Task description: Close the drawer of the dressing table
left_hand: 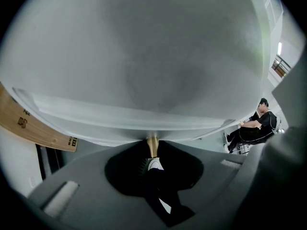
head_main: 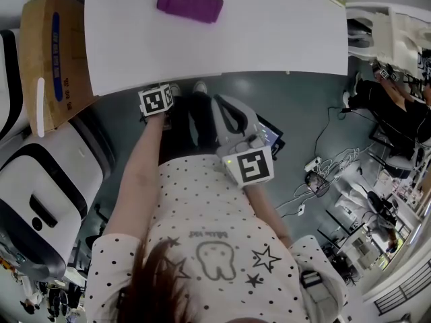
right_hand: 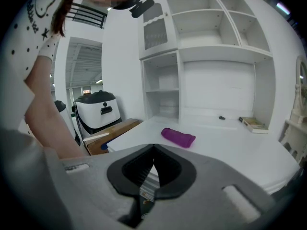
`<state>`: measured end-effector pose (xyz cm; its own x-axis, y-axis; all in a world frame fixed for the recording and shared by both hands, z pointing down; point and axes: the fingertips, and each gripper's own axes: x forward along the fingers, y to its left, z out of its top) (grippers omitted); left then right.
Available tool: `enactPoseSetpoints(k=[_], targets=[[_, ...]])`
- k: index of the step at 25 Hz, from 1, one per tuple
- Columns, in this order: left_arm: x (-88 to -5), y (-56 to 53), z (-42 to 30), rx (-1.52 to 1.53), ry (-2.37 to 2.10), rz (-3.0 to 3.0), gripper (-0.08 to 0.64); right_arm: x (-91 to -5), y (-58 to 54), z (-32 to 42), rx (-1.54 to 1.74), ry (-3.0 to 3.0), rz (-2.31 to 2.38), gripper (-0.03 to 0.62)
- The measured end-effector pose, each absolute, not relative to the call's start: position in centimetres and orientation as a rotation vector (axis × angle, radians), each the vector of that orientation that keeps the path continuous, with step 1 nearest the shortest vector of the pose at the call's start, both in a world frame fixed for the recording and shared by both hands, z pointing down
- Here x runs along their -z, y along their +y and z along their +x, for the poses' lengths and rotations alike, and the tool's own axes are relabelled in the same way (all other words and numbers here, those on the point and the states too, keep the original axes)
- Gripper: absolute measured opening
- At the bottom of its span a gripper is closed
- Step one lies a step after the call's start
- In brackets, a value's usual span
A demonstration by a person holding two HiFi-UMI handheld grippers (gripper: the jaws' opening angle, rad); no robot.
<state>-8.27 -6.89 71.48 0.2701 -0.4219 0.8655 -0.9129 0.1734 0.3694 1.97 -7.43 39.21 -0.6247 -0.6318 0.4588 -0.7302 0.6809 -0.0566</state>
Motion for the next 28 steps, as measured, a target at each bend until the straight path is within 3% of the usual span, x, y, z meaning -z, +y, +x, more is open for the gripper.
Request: enactPoseSetpoints(k=[28], targets=[[-71.48,-7.83,-8.47,-0.529,-1.340,1.427,0.074,-39.49,-8.14,1.58,-0.339,-2.469,1.071,-0.005]])
